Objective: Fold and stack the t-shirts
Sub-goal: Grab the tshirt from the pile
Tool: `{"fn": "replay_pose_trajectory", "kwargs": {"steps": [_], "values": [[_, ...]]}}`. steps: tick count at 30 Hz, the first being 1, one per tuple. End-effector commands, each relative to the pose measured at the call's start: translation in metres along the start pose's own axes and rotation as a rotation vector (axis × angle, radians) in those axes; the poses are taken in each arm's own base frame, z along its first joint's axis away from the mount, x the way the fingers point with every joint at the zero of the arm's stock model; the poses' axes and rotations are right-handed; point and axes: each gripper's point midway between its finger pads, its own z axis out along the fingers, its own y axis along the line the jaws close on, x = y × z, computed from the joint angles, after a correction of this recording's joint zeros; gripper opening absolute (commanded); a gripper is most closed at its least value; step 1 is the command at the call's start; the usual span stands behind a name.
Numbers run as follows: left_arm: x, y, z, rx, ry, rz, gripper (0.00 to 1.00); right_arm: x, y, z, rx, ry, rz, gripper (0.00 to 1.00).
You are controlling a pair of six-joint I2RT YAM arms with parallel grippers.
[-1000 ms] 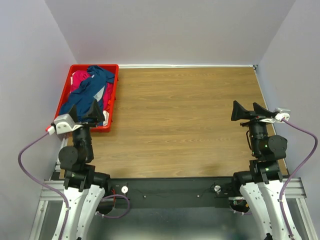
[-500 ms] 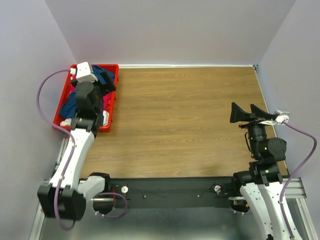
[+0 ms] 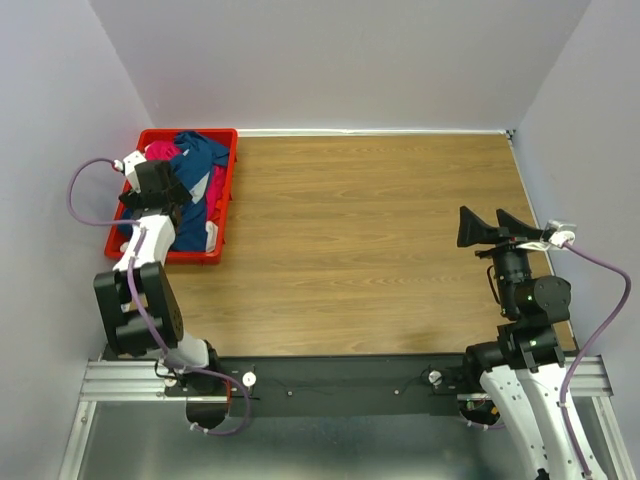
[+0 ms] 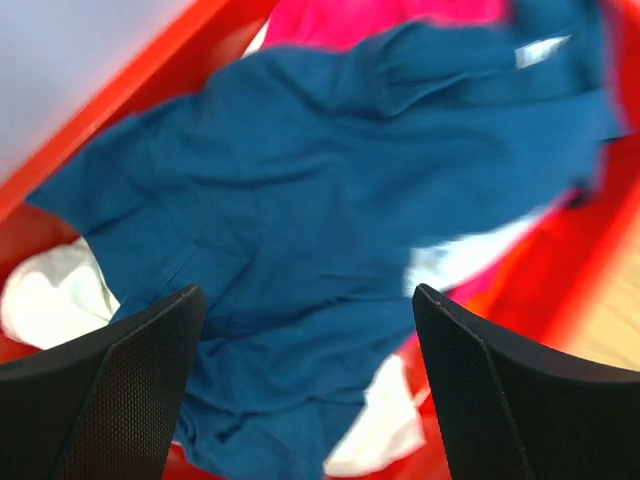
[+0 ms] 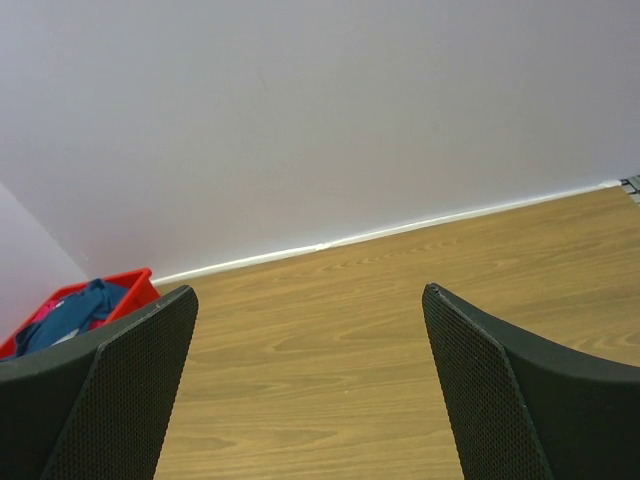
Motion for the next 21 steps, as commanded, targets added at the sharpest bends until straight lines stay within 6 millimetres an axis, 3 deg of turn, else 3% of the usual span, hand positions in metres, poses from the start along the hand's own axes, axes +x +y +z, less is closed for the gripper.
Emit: {"fn": "replay_pose_trajectory", "kwargs": {"steps": [1,3,10,13,14,15,17,18,19,21], "values": [[0.006,0.024,0.023,-0.124,0.025,-0.031,0.91,0.008,-0.005,0.0,0.025,0.013,0.011,1.0],[0.008,0.029,0.034,-0.149,0.036,-0.032,0.91,0.01,-0.004,0.0,0.022,0.022,0.009,1.0],[0.042,0.049,0.075,-0.234,0.112,-0.027,0.86,0.022,-0.004,0.006,0.014,0.068,-0.014,1.0],[0.055,0.047,0.081,-0.222,0.139,-0.017,0.65,0.027,-0.005,0.008,0.015,0.087,-0.031,1.0],[0.055,0.045,0.081,-0.213,0.14,-0.017,0.43,0.027,-0.006,0.01,0.017,0.093,-0.035,1.0],[0.052,0.042,0.079,-0.211,0.131,-0.01,0.29,0.029,-0.005,0.01,0.014,0.1,-0.044,1.0],[0.029,0.039,0.067,-0.235,0.063,0.018,0.0,0.031,-0.006,0.011,0.018,0.109,-0.052,1.0],[0.019,0.028,0.059,-0.223,0.031,0.031,0.0,0.03,-0.007,0.012,0.023,0.11,-0.056,1.0],[-0.006,0.02,0.042,-0.207,-0.035,0.018,0.0,0.032,-0.007,0.012,0.021,0.116,-0.057,1.0],[-0.038,0.01,0.017,-0.198,-0.125,0.012,0.0,0.033,-0.007,0.012,0.022,0.122,-0.059,1.0]]}}
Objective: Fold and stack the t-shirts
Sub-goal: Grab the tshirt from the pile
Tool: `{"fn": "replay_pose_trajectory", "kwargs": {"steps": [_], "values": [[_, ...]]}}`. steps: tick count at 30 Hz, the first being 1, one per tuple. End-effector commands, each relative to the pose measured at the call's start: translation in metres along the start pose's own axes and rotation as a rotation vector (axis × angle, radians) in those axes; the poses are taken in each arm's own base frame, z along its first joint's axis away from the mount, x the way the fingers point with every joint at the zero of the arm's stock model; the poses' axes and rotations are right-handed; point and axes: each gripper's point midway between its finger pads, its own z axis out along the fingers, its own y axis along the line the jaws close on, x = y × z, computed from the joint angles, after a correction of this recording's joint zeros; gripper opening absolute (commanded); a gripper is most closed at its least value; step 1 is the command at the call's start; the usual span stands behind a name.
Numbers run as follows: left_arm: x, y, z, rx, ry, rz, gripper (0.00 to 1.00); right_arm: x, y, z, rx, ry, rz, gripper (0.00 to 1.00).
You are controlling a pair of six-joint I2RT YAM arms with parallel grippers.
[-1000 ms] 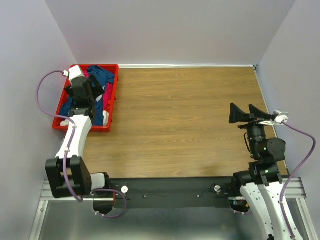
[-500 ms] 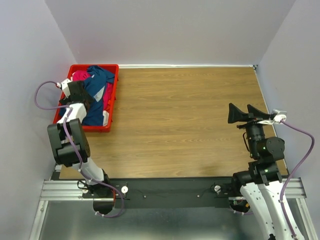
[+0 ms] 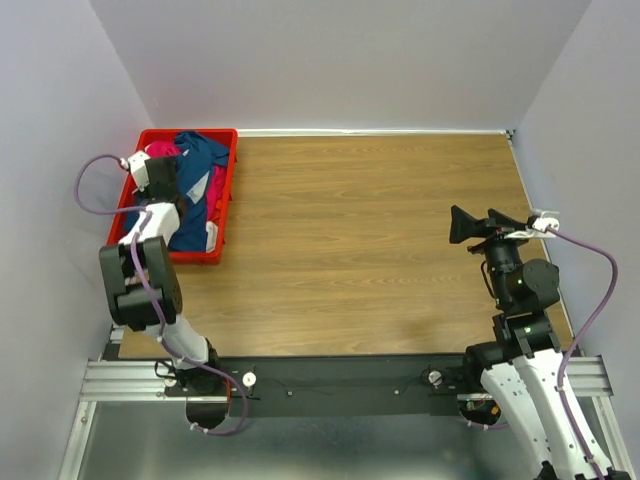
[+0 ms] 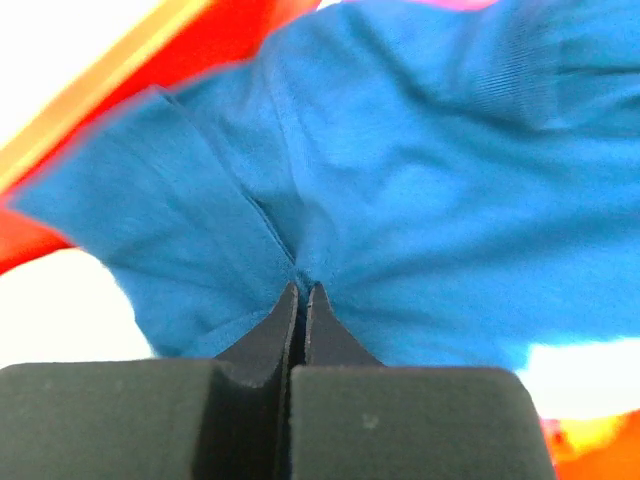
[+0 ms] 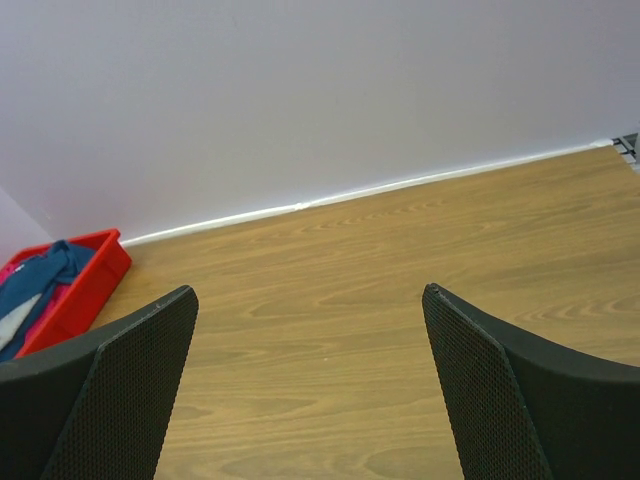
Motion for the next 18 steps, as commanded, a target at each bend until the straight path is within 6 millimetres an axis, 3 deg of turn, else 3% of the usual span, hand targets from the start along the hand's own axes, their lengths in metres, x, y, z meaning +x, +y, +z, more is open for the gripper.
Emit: {"fn": "replay_pose_trajectory", "kwargs": {"steps": [1,3,4,6,7,10,11,13,14,15,18], "values": [[-0.098,-0.017,-0.09,0.055,-0.294,-0.061,0.0,0.004,0.0,0.0,-0.004,0.023,-0.026,1.0],[-0.126,-0.02,-0.128,0.063,-0.399,-0.045,0.0,0.005,0.002,0.001,-0.013,0.027,-0.026,1.0],[-0.146,-0.035,-0.168,0.129,-0.478,-0.056,0.0,0.006,0.002,0.002,-0.011,0.033,-0.023,1.0],[-0.179,-0.037,-0.211,0.173,-0.592,-0.096,0.0,0.008,0.003,0.003,-0.018,0.041,-0.019,1.0],[-0.185,-0.058,-0.248,0.271,-0.64,-0.076,0.0,0.007,0.005,0.003,-0.022,0.041,-0.014,1.0],[-0.218,-0.088,-0.314,0.435,-0.756,-0.053,0.0,0.006,0.007,0.004,-0.033,0.043,-0.008,1.0],[-0.214,-0.114,-0.34,0.542,-0.765,-0.017,0.0,0.003,0.008,0.004,-0.034,0.039,-0.008,1.0],[-0.223,-0.142,-0.38,0.649,-0.804,0.014,0.0,0.0,0.01,0.005,-0.039,0.035,-0.007,1.0],[-0.206,-0.171,-0.416,0.778,-0.797,0.043,0.0,-0.005,0.012,0.005,-0.044,0.028,-0.006,1.0],[-0.205,-0.183,-0.44,0.845,-0.809,0.043,0.0,-0.008,0.014,0.006,-0.047,0.024,-0.006,1.0],[-0.158,-0.234,-0.49,1.041,-0.773,0.107,0.0,-0.014,0.013,0.007,-0.034,0.021,-0.006,1.0]]}}
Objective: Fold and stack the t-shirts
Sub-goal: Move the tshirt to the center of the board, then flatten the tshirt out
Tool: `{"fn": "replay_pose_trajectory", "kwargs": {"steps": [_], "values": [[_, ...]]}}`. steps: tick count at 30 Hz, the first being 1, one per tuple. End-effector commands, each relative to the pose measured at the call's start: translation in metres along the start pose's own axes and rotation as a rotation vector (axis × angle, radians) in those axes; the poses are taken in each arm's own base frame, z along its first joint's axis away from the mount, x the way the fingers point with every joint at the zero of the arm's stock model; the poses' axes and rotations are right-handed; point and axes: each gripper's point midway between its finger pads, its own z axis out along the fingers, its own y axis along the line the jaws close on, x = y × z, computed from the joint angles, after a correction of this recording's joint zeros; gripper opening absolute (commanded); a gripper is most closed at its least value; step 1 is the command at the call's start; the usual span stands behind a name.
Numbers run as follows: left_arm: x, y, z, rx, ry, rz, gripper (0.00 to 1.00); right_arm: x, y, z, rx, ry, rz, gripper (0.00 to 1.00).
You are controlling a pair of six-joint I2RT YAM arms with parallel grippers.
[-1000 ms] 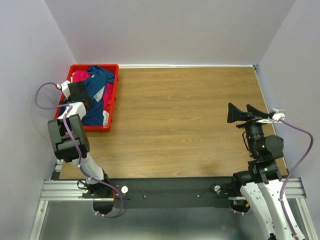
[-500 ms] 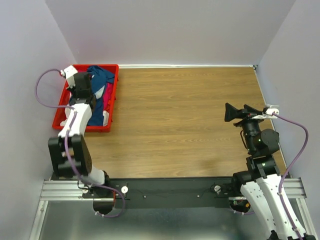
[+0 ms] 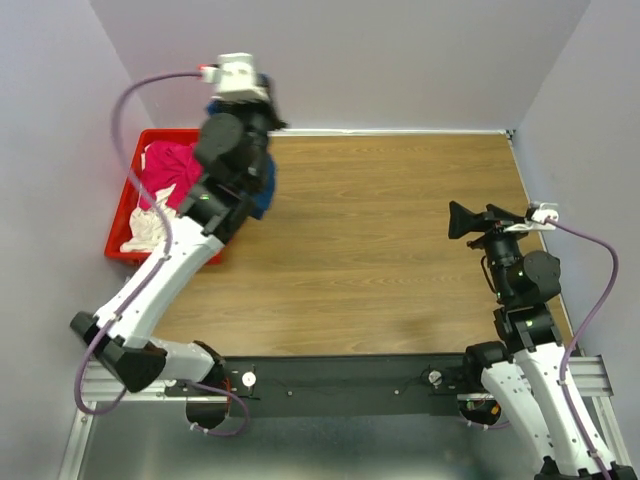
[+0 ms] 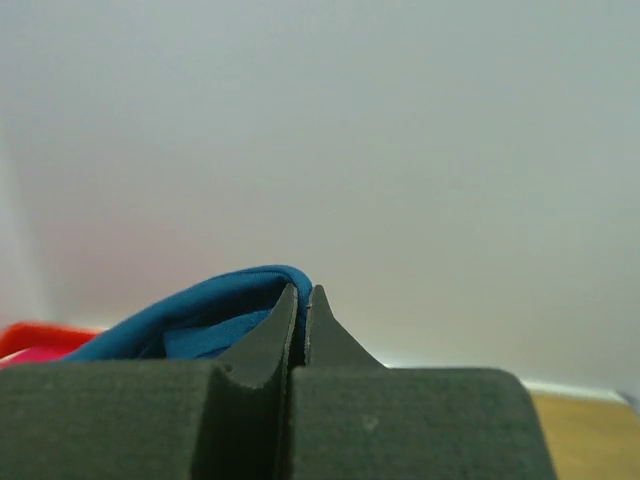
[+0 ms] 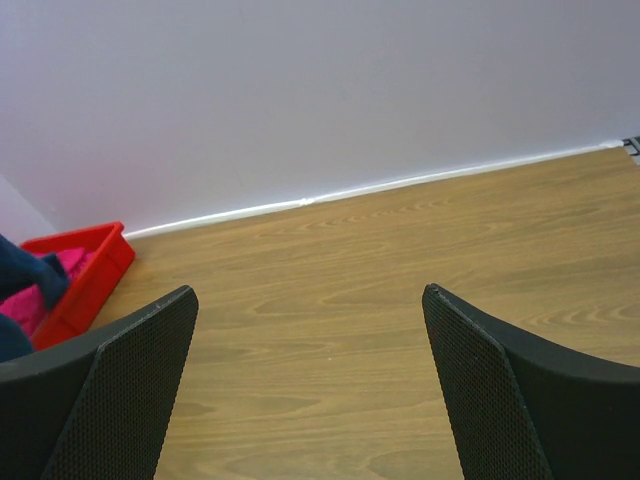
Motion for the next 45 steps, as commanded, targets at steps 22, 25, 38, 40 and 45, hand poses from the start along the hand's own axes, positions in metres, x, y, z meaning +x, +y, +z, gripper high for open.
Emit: {"fn": "replay_pose_trajectory", "kwargs": {"steps": [22,25,38,40,45], "values": [[0.255,-0.071,-0.115,0.293,0.629,-0.218,0.91,0.047,0.042,0.038,-0.187,0.425,-0.029,1.0],[0.265,-0.014,-0.114,0.232,0.656,-0.228,0.91,0.092,0.058,0.053,-0.255,0.674,0.011,1.0],[0.234,0.13,-0.116,-0.082,0.537,-0.033,0.91,0.265,0.156,0.009,-0.407,1.059,-0.627,0.86],[0.237,0.137,-0.118,-0.105,0.527,-0.028,0.91,0.286,0.161,0.008,-0.427,1.106,-0.637,0.77],[0.242,0.131,-0.12,-0.069,0.534,-0.061,0.91,0.315,0.175,0.008,-0.473,1.17,-0.621,0.62]]}}
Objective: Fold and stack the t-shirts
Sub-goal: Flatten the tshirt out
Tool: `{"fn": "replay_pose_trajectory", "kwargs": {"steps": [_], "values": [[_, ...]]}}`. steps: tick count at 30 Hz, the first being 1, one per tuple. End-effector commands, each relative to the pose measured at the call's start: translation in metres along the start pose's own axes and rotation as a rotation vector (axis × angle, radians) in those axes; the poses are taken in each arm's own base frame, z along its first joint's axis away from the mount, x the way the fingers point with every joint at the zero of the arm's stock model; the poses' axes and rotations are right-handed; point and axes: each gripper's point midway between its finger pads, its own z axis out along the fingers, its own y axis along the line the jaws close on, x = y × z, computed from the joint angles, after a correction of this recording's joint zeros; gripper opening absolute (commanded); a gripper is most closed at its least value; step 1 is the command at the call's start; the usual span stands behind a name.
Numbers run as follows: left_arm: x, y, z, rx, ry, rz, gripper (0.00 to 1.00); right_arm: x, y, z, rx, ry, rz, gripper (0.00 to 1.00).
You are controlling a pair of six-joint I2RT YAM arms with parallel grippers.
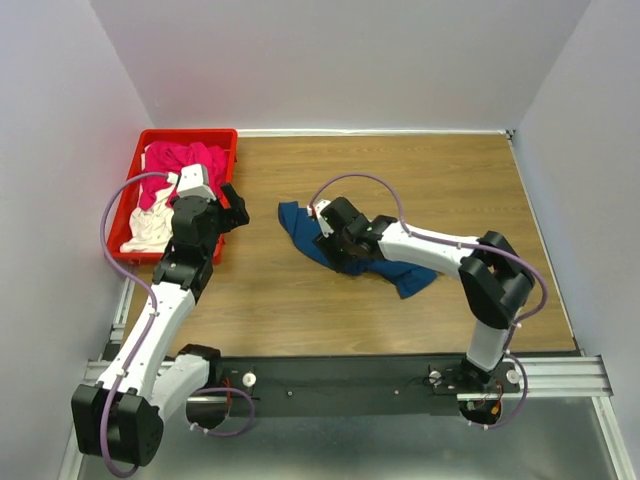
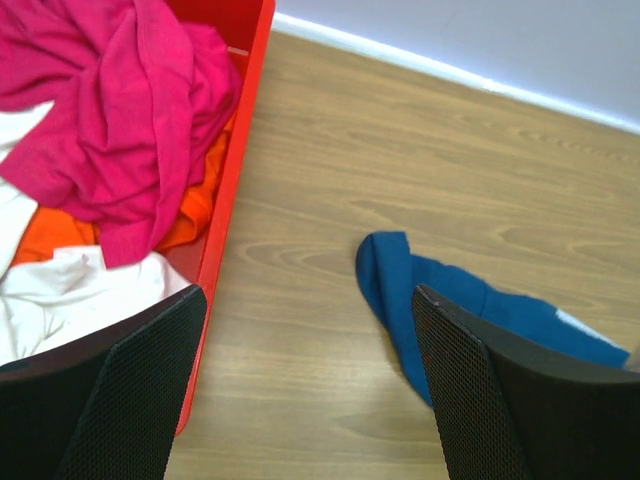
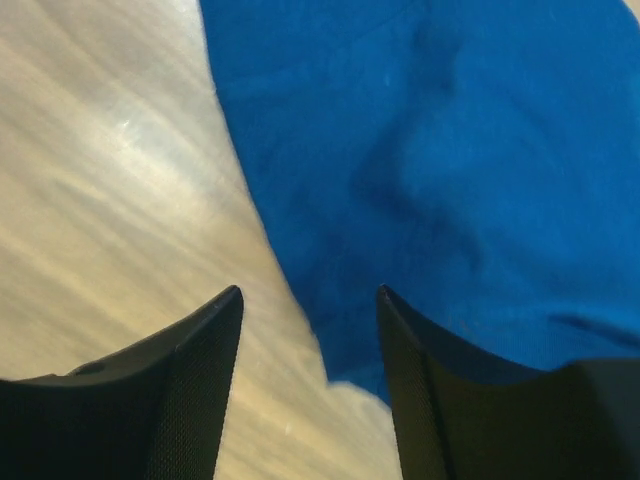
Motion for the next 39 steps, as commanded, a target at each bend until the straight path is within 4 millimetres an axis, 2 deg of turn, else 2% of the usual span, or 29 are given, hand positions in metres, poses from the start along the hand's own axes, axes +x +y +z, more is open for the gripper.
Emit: {"fn": "replay_pose_trajectory", "kwargs": {"steps": [1,2,4,10,16,18,20,21,22,24,26,28,29,30,31,32,34,35,36,37,38,39], "values": [[0.005,0.004,0.001,-0.005,0.01,0.016,0.91,-0.006,0.002,0.014,-0.008,0.025,-0.021,0.55],[0.003,0.004,0.001,-0.004,0.007,0.013,0.91,-0.01,0.003,0.017,-0.01,0.02,-0.025,0.52],[0.005,0.003,0.001,0.003,0.011,0.011,0.91,-0.004,0.003,0.029,-0.008,0.05,-0.028,0.52],[0.006,0.003,0.0,0.009,0.01,0.011,0.91,-0.001,0.02,0.042,-0.097,0.073,-0.026,0.52],[0.007,0.004,0.001,0.006,0.014,0.008,0.91,0.017,0.028,0.057,-0.131,0.118,-0.027,0.53],[0.009,0.003,0.002,0.012,0.022,0.007,0.91,0.022,0.031,0.063,-0.15,0.134,-0.023,0.45],[0.01,0.002,0.002,0.015,0.025,0.006,0.91,0.024,0.031,0.066,-0.148,0.14,-0.02,0.29],[0.01,0.003,0.003,0.013,0.026,0.006,0.91,0.026,0.03,0.068,-0.142,0.146,-0.019,0.2],[0.01,0.003,0.002,0.013,0.026,0.006,0.91,0.025,0.025,0.068,-0.113,0.142,-0.02,0.02],[0.011,0.003,0.003,0.012,0.027,0.009,0.91,0.018,0.014,0.063,-0.045,0.121,-0.02,0.01],[0.012,0.002,0.003,0.018,0.029,0.012,0.91,-0.004,0.001,0.045,0.017,0.055,-0.015,0.01],[0.013,0.0,0.004,0.035,0.032,0.02,0.91,-0.032,-0.02,0.025,0.115,-0.025,-0.011,0.01],[0.015,-0.001,0.005,0.04,0.036,0.026,0.91,-0.053,-0.03,0.003,0.149,-0.09,0.0,0.01],[0.016,-0.002,0.005,0.05,0.036,0.025,0.91,-0.072,-0.052,-0.014,0.223,-0.142,-0.001,0.01],[0.017,-0.003,0.006,0.055,0.041,0.027,0.91,-0.084,-0.066,-0.027,0.26,-0.176,0.012,0.01],[0.018,-0.004,0.006,0.062,0.047,0.03,0.91,-0.1,-0.094,-0.052,0.315,-0.234,0.047,0.01],[0.02,-0.009,0.007,0.089,0.054,0.031,0.91,-0.126,-0.134,-0.089,0.404,-0.322,0.111,0.01],[0.022,-0.011,0.007,0.1,0.059,0.033,0.91,-0.131,-0.154,-0.103,0.445,-0.351,0.153,0.01],[0.021,-0.014,0.007,0.12,0.058,0.033,0.91,-0.129,-0.195,-0.122,0.523,-0.372,0.225,0.01],[0.023,-0.015,0.008,0.13,0.064,0.035,0.91,-0.131,-0.222,-0.14,0.599,-0.396,0.277,0.01],[0.025,-0.017,0.007,0.142,0.071,0.037,0.91,-0.116,-0.266,-0.151,0.695,-0.384,0.352,0.01],[0.029,-0.022,0.006,0.173,0.085,0.039,0.91,-0.112,-0.289,-0.159,0.736,-0.392,0.402,0.04]]}}
